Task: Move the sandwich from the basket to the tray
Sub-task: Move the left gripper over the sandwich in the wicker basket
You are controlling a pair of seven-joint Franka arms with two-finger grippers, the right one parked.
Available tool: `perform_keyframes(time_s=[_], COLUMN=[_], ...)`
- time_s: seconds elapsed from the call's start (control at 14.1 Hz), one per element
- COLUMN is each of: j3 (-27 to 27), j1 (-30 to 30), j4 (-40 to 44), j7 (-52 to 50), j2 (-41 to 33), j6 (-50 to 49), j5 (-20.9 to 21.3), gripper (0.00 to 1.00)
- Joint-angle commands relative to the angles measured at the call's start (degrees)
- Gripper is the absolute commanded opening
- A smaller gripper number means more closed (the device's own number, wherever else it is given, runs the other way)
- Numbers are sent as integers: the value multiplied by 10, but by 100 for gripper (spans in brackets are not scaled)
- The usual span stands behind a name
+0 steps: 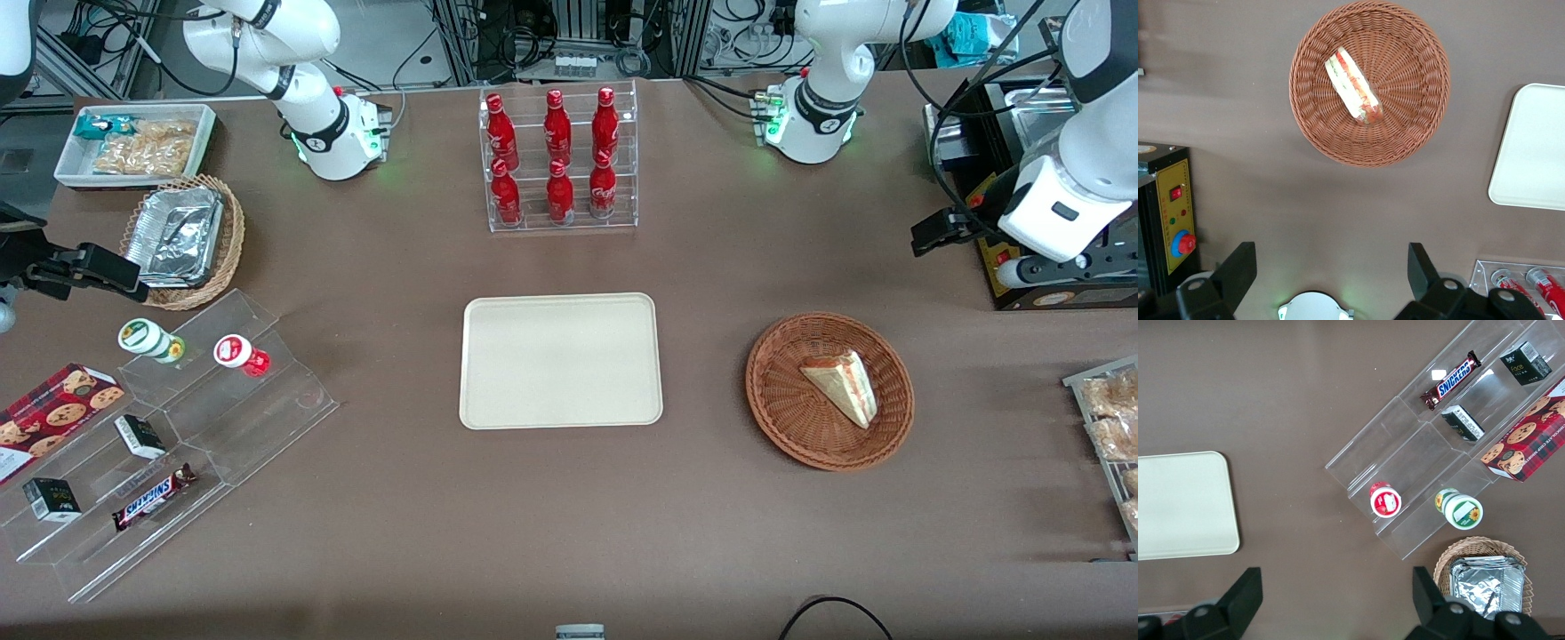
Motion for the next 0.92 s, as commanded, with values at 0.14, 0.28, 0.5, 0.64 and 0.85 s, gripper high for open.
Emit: perform_keyframes(time_s=[0.14, 0.28, 0.5, 0.64, 0.85], j3=[-4, -4, -5, -5, -5], j1=[5, 3, 0, 0, 1], j4=[6, -13, -81, -144, -213], j7=[41, 41, 41, 41, 29], j2=[19, 36, 42, 42, 53], j6=[-5, 10, 88, 170, 274], j5=[8, 14, 25, 25, 25], gripper=[100, 100, 100, 100, 100])
